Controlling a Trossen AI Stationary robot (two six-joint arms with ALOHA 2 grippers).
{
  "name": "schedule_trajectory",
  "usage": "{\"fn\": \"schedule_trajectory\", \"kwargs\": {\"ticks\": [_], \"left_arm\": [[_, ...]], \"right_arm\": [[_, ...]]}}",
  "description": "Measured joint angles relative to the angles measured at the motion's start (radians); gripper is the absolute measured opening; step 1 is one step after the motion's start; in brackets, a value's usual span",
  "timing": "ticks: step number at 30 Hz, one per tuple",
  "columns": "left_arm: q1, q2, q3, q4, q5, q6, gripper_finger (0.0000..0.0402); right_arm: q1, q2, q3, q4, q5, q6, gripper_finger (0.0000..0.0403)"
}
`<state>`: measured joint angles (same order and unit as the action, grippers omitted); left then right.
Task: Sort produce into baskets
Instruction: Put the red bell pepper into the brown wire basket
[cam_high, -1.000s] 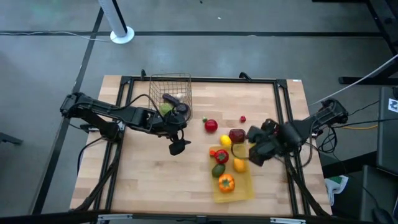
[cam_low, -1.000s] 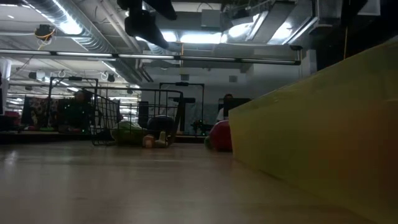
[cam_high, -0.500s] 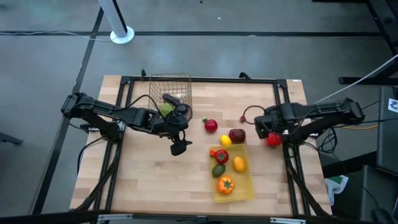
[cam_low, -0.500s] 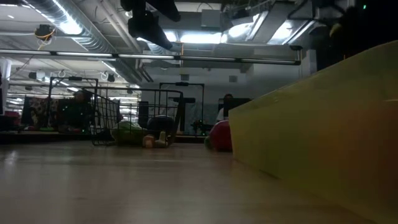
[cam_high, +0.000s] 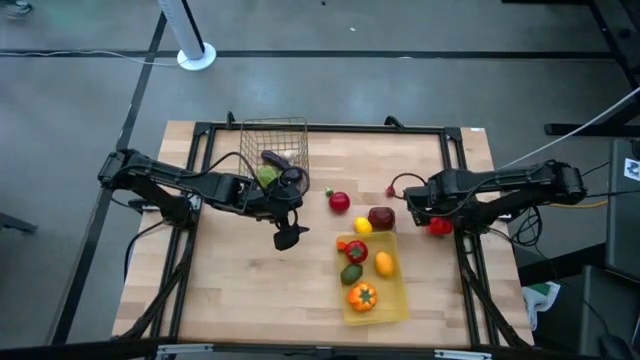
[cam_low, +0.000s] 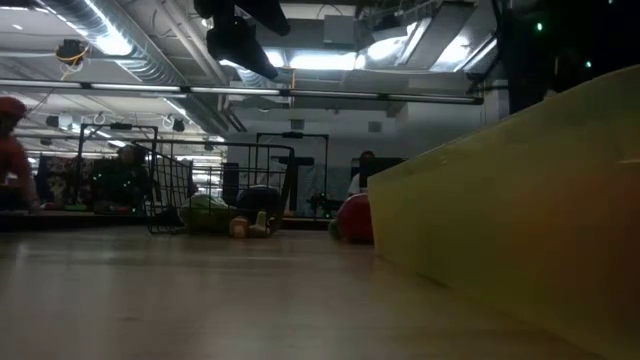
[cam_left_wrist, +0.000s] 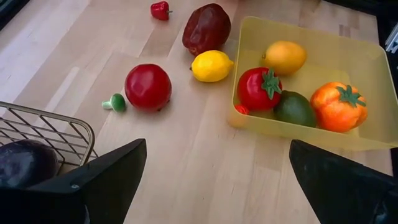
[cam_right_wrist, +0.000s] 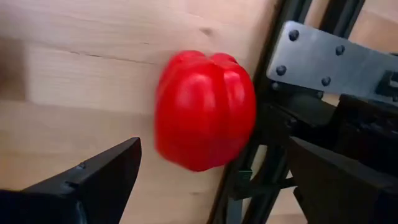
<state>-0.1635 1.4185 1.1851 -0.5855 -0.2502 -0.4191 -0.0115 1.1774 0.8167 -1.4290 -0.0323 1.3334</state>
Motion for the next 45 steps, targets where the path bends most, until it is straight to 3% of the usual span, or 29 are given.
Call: {"fn": "schedule_trajectory", "kwargs": {"ticks": [12,33,41,45], "left_arm": [[0.000,0.000,0.000,0.000,-0.001,0.001,0.0392],[0.000,0.000,0.000,0.000,-0.001,0.026,0.0392],[0.000,0.000,0.000,0.000,-0.001,0.026,0.0392],[0.000,0.000,0.000,0.000,-0.001,0.026,0.0392]], "right_arm": [[-0.003,0.023,-0.072,0.128,-0.014,0.068,0.0395],[-0.002,0.311,-0.082,0.123,-0.006,0.077,0.0395],[-0.002,0.343,-0.082,0.121,-0.010,0.076,0.0394],[-0.002,0.343,-0.082,0.121,-0.011,0.076,0.0376]]}}
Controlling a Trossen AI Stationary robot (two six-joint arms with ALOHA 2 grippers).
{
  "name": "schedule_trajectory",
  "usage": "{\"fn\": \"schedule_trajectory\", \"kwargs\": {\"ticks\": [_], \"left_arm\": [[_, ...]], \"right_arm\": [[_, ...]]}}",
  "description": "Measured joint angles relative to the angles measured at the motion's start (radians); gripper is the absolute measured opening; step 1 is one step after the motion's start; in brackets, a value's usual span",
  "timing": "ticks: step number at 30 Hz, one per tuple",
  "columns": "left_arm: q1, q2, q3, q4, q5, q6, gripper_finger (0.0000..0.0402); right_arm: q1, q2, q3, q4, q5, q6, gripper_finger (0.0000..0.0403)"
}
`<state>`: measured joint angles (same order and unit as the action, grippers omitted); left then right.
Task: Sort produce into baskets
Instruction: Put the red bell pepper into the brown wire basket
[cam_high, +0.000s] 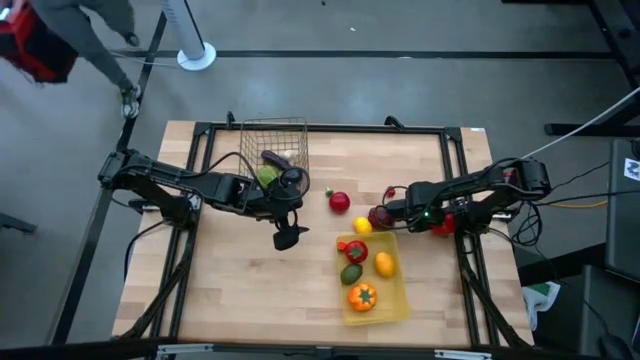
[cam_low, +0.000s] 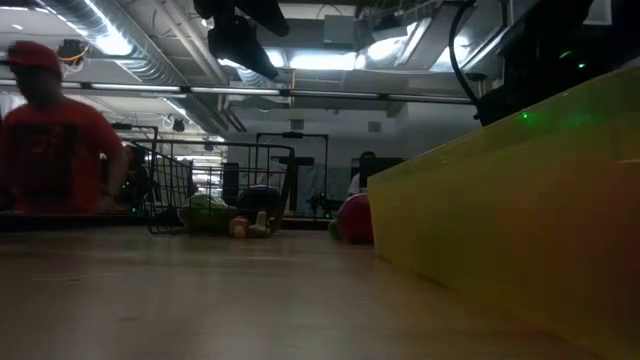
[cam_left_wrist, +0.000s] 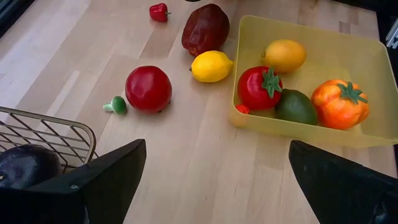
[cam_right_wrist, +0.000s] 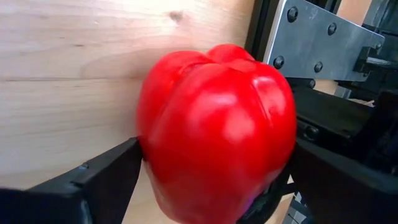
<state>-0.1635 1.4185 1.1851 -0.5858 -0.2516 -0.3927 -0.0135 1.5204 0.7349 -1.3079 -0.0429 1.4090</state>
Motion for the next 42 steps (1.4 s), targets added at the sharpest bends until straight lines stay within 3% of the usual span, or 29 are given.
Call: {"fn": "schedule_trajectory", "kwargs": {"ticks": [8,20,35,42], "left_arm": [[0.000,0.000,0.000,0.000,0.000,0.000,0.0392],[0.000,-0.001,0.000,0.000,0.000,-0.001,0.0392],[0.000,-0.098,0.000,-0.007,-0.001,-0.005,0.0392],[0.000,-0.164,0.000,-0.008,-0.008,-0.005,0.0392]], "right_arm": [[0.000,0.000,0.003,-0.002,-0.001,-0.015,0.0319],[0.001,0.002,0.132,0.047,0.110,-0.157,0.0322],[0.000,0.002,0.414,-0.029,0.314,-0.236,0.0323],[0.000,0.001,0.569,0.093,0.426,-0.339,0.0323]]}}
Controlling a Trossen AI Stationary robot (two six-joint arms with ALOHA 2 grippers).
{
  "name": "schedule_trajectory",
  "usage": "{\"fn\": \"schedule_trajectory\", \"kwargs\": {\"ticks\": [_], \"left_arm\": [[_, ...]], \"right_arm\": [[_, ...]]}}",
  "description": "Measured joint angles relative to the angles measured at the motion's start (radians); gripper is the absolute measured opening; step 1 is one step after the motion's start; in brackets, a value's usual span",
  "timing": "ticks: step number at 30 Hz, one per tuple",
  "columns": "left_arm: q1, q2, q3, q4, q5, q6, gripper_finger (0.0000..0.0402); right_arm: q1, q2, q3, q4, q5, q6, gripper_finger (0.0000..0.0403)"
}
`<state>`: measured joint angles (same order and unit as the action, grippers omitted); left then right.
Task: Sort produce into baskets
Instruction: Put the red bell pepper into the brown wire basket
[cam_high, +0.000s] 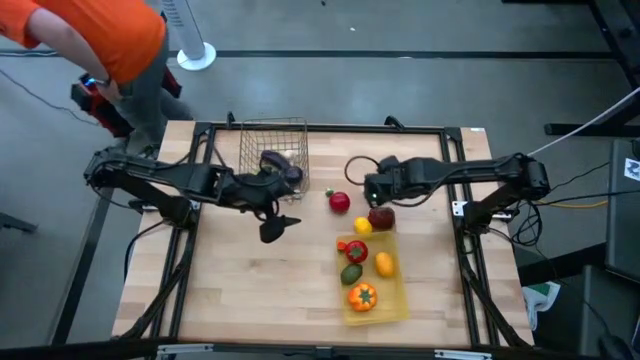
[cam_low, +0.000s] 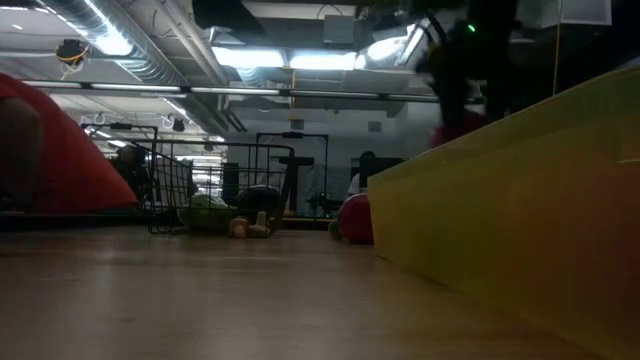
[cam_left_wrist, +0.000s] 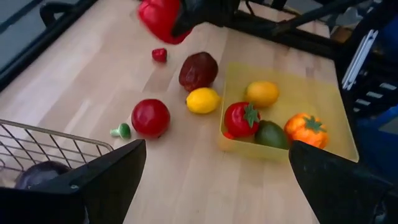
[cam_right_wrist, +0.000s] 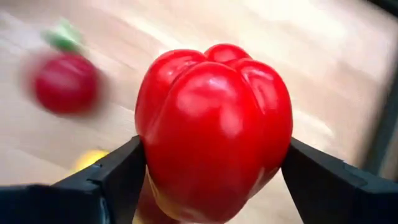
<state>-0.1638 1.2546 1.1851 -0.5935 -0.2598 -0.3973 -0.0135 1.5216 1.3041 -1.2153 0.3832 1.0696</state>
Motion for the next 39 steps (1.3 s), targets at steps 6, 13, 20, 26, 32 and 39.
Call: {"fn": "schedule_trajectory", "kwargs": {"ticks": [6,13,20,26,32,39], "left_arm": [[0.000,-0.049,0.000,-0.001,-0.006,0.000,0.0392],[0.000,-0.100,0.000,-0.001,-0.007,0.011,0.0392],[0.000,-0.128,0.000,-0.001,-0.030,0.014,0.0392],[0.000,-0.131,0.000,-0.001,-0.038,0.014,0.0392],[0.000,-0.131,0.000,-0.001,-0.040,0.013,0.0392],[0.000,-0.131,0.000,-0.001,-0.041,0.013,0.0392]], "right_arm": [[-0.006,0.000,0.034,0.365,0.035,-0.202,0.0323],[-0.015,0.050,0.035,0.787,0.011,-0.439,0.0323],[-0.015,0.169,0.035,1.087,0.006,-0.619,0.0323],[-0.023,0.290,0.035,1.301,0.005,-0.698,0.0323],[-0.054,0.391,0.035,1.447,-0.001,-0.737,0.0323],[-0.081,0.447,0.035,1.452,-0.002,-0.737,0.0340]]}}
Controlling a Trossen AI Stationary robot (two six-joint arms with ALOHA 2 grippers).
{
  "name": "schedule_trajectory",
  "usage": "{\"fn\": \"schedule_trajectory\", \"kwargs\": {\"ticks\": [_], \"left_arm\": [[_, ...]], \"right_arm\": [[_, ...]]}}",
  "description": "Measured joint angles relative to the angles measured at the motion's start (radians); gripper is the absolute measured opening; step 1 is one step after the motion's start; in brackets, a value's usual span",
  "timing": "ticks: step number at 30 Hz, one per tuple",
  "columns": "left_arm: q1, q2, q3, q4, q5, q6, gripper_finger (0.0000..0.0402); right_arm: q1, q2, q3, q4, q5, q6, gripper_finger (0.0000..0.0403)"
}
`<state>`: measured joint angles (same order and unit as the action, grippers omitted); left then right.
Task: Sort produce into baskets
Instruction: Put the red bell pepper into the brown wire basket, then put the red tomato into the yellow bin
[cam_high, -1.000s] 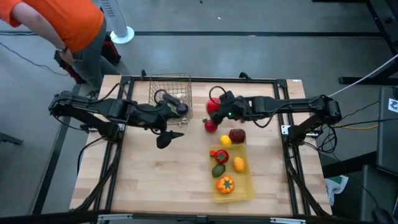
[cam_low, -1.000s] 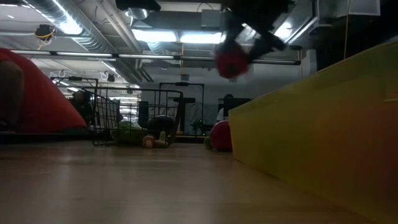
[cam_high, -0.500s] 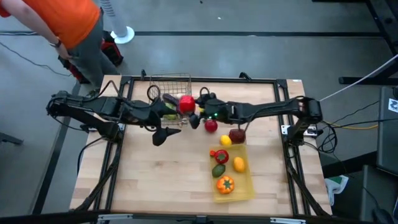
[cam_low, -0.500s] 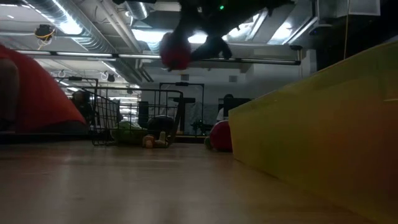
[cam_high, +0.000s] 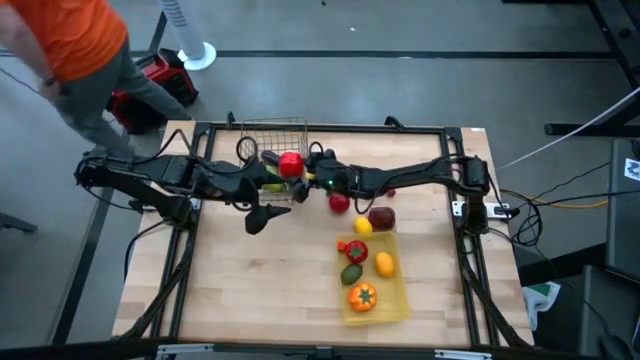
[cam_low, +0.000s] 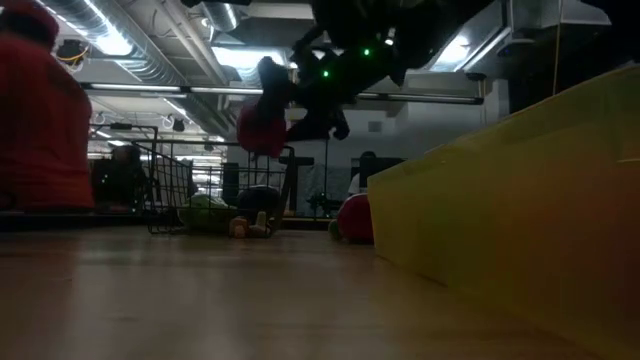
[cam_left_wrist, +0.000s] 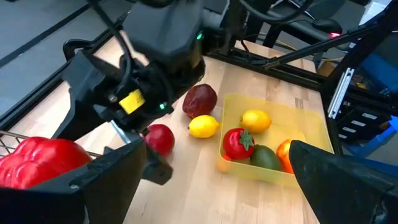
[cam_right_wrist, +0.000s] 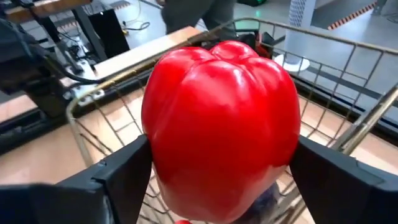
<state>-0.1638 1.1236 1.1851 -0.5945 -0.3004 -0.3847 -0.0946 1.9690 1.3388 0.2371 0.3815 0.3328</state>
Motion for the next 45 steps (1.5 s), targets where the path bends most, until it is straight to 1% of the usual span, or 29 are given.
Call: {"fn": "schedule_trajectory", "kwargs": {"ticks": [14,16,19,25,28,32,35,41,45], "left_arm": [[0.000,0.000,0.000,0.000,0.000,0.005,0.0392],[0.000,0.000,0.000,0.000,0.000,0.007,0.0392],[0.000,0.000,0.000,0.000,0.000,0.009,0.0392],[0.000,0.000,0.000,0.000,0.000,0.010,0.0392],[0.000,0.000,0.000,0.000,0.000,0.010,0.0392],[0.000,0.001,0.000,0.000,0.000,0.010,0.0392],[0.000,0.001,0.000,-0.001,0.000,0.010,0.0392],[0.000,0.001,0.000,0.000,0.000,0.010,0.0392],[0.000,0.001,0.000,-0.001,0.000,0.011,0.0392]], "right_arm": [[-0.005,0.015,0.000,-0.003,-0.009,0.000,0.0391],[-0.005,0.015,0.000,-0.004,-0.024,0.000,0.0397],[-0.005,0.015,0.000,-0.002,-0.060,-0.001,0.0397],[-0.005,0.012,0.000,-0.014,-0.061,-0.001,0.0395],[-0.005,-0.017,0.000,-0.030,-0.061,-0.032,0.0395],[-0.004,-0.097,0.000,-0.109,-0.061,-0.134,0.0395],[-0.003,-0.179,0.000,-0.216,-0.061,-0.181,0.0395],[-0.003,-0.352,0.000,-0.514,-0.061,-0.185,0.0395],[-0.003,-0.423,0.000,-0.692,-0.061,-0.185,0.0394]]}}
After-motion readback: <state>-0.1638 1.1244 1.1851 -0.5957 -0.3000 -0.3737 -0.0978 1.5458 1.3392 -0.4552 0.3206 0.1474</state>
